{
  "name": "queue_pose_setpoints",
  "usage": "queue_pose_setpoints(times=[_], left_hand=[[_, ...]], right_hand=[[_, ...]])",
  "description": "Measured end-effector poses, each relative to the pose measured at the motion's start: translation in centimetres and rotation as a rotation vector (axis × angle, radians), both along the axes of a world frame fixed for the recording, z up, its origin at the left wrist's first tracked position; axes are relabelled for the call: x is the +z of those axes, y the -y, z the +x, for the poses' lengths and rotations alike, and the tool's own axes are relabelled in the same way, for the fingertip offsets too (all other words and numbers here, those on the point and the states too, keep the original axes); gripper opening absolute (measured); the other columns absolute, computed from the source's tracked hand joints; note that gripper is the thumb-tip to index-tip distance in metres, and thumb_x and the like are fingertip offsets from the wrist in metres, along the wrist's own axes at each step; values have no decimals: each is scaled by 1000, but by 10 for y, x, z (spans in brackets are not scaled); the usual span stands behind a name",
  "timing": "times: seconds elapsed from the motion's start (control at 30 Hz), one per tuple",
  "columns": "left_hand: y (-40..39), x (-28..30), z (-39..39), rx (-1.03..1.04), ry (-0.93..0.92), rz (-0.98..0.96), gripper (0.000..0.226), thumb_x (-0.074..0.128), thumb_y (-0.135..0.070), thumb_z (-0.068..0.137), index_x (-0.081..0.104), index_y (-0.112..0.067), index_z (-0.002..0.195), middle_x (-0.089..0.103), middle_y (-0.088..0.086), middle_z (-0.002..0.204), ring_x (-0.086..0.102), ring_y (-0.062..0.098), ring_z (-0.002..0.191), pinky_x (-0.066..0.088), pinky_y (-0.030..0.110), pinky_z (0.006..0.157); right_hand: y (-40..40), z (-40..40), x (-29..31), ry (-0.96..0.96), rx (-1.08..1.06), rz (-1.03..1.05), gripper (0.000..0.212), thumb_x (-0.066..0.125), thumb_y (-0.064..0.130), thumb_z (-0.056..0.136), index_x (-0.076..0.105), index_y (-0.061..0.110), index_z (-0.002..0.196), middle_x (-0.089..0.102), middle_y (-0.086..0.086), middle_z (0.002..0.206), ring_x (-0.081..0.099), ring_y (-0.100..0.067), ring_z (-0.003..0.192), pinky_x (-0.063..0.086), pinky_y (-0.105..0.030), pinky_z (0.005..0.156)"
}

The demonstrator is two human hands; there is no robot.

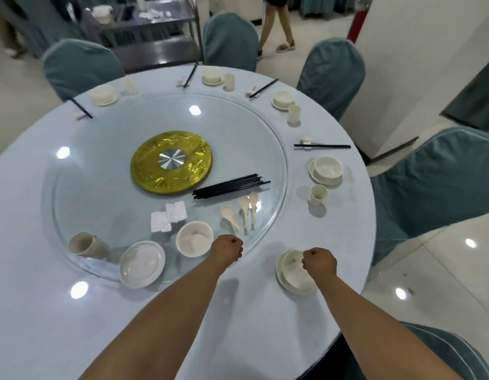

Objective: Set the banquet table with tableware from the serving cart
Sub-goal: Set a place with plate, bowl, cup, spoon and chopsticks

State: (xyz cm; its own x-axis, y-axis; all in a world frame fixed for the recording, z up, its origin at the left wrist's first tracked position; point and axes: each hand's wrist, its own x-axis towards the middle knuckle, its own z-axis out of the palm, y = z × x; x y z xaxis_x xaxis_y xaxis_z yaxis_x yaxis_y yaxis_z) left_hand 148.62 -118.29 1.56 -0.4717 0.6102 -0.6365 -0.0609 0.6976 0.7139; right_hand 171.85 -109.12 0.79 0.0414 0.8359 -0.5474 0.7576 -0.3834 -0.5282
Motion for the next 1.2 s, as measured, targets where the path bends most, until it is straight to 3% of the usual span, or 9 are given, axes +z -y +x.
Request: queue_pose_setpoints(times=[0.13,0.23,0.4,0.6,0.73,0.83,0.93,1.07,1.2], left_hand=[[19,10,-33,87,-30,1,19,52,-9,92,69,0,94,68,12,83,64,22,71,58,40,82],[33,16,-54,163,-13,6,15,52,-9,95,66,-4,95,66,13,88,62,23,72,57,37,81],[68,19,-96,268,-46,-4,20,51,-9,92,68,-1,99,70,20,92,64,27,75,58,42,84],[104,19,-139,351,-94,-31,21,53,-6,94,64,-8,76,69,21,88,65,30,81,56,46,90],[124,24,-169,349,-168,-59,21,51,-10,94,70,0,94,70,15,85,68,30,80,57,39,85],[139,30,-198,304,-395,-121,22,52,-14,94,70,-3,99,72,13,100,66,30,98,51,31,89],[154,33,-229,357,-584,-131,20,55,-14,93,68,-4,105,69,14,105,64,31,100,45,27,82],[171,28,-273,328,-758,-249,38,54,-20,92,59,-12,129,56,16,125,50,36,117,46,39,98],[175,23,-294,238,-657,-469,68,67,-41,85,39,-19,143,40,13,136,36,38,125,43,46,98]], right_hand=[[0,-46,13,-34,115,29,29,51,15,92,60,-10,80,69,-28,95,63,-32,74,39,-30,64],[3,-77,21,-47,183,31,20,50,12,90,57,3,74,69,-28,96,67,-41,92,47,-34,68],[13,-125,22,-62,303,33,25,52,17,90,65,-4,89,71,-18,89,69,-34,87,55,-39,82],[26,-182,23,-35,448,39,21,55,22,87,62,2,82,71,-15,82,69,-30,79,53,-34,70],[34,-218,23,-12,547,67,26,54,26,88,57,7,70,70,-14,77,62,-24,69,40,-27,57],[42,-243,21,-64,538,68,26,53,26,86,51,9,67,64,-14,72,52,-20,62,40,-28,58],[47,-258,18,-75,551,52,23,51,25,85,48,11,67,64,-13,73,56,-22,65,38,-28,57],[51,-269,10,-74,564,49,25,49,26,87,53,9,68,70,-14,81,54,-20,65,42,-29,60],[52,-273,3,-54,589,29,27,47,27,91,61,10,77,70,-8,83,62,-21,75,43,-27,59]])
